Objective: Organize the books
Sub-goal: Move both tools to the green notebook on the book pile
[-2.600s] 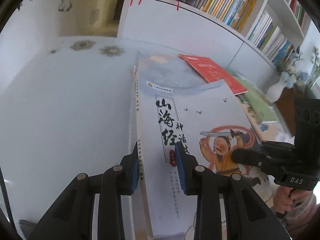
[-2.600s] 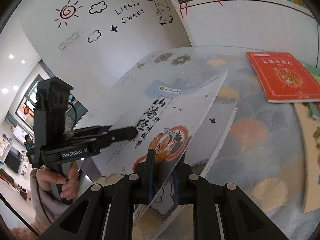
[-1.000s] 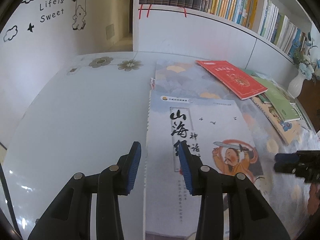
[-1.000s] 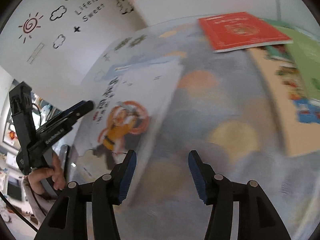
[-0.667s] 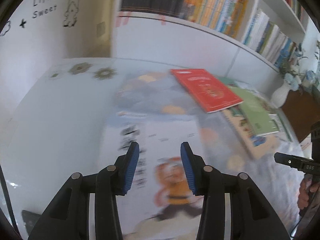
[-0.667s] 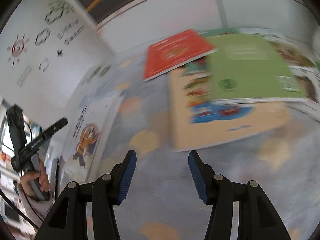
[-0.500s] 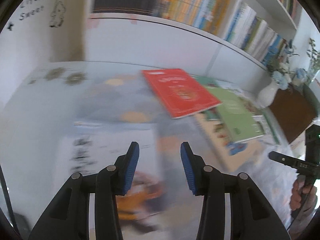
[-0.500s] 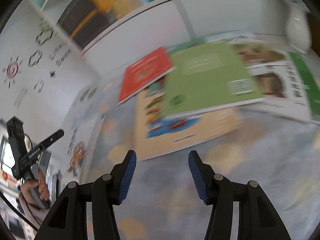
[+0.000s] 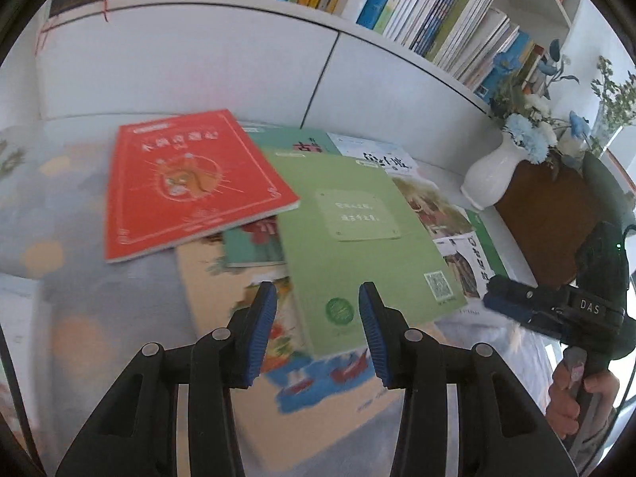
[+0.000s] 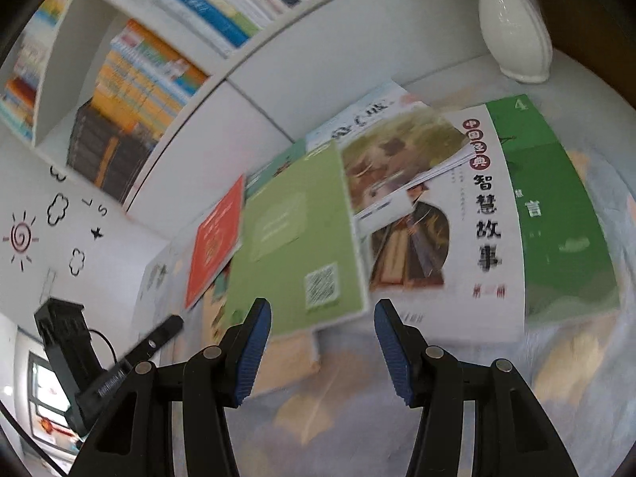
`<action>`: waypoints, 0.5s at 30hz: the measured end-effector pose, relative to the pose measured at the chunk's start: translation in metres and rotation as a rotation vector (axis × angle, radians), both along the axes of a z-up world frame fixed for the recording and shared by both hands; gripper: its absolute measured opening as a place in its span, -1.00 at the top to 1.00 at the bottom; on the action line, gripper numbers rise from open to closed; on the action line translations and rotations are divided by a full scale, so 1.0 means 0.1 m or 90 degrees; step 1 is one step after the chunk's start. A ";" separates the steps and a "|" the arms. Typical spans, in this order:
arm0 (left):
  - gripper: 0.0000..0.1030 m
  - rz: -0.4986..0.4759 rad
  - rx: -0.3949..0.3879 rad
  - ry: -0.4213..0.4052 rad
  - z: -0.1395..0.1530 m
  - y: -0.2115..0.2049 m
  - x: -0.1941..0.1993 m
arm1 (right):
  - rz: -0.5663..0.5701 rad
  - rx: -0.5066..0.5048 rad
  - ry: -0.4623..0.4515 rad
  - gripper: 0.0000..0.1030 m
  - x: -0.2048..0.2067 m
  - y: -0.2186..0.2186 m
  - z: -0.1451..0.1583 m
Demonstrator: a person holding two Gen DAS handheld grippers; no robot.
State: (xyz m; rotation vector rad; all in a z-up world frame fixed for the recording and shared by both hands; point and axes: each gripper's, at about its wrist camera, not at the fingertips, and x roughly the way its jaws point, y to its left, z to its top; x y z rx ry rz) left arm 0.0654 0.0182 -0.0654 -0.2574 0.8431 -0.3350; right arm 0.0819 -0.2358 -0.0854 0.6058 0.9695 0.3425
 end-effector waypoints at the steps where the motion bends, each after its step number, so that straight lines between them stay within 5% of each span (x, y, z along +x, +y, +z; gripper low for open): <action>1: 0.21 -0.006 -0.006 0.000 -0.06 -0.05 0.02 | 0.011 0.017 0.013 -0.02 0.07 0.00 -0.06; 4: 0.20 -0.028 0.011 0.002 -0.22 -0.20 0.05 | 0.029 0.024 0.021 -0.02 0.17 0.05 -0.22; 6: -0.03 -0.046 0.043 -0.026 -0.26 -0.24 0.00 | 0.043 0.048 -0.015 -0.02 0.17 0.06 -0.26; 11: -0.04 -0.045 -0.062 -0.007 -0.32 -0.04 0.05 | 0.044 0.089 -0.056 0.00 0.09 0.04 -0.33; 15: -0.03 -0.050 -0.040 -0.016 -0.32 -0.09 0.04 | 0.020 0.071 -0.083 0.30 0.03 0.04 -0.35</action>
